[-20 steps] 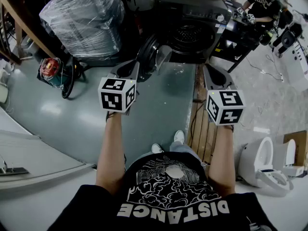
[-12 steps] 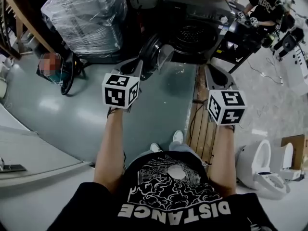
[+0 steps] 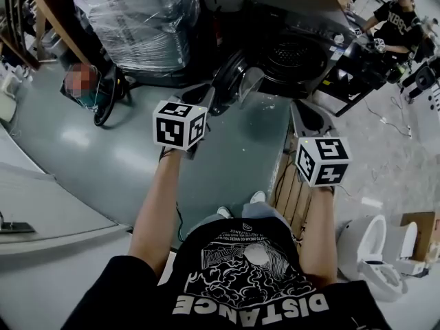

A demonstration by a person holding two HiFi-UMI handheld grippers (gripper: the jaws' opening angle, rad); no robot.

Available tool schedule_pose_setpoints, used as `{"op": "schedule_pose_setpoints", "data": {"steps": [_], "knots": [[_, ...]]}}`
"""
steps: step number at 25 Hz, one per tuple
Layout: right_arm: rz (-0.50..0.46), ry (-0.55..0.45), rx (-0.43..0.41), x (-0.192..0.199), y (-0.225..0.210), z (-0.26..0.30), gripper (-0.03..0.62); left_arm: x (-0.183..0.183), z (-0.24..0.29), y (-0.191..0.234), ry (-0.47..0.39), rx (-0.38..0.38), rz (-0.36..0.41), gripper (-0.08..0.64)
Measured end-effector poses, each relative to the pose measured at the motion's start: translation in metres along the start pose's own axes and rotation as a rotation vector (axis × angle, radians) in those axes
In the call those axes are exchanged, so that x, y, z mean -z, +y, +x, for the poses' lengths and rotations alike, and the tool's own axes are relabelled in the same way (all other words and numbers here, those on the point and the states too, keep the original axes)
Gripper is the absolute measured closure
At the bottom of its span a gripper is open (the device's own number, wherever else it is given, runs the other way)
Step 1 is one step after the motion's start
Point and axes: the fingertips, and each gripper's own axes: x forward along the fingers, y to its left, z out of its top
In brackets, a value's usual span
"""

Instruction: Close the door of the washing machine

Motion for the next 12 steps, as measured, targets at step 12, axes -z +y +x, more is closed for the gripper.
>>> {"op": "schedule_pose_setpoints", "data": {"steps": [12], "knots": [[-0.03, 0.058, -0.124, 0.023, 0.009, 0.069, 0.569, 0.043, 0.05, 0.034, 0.111, -0.002, 0.021, 0.529]]}}
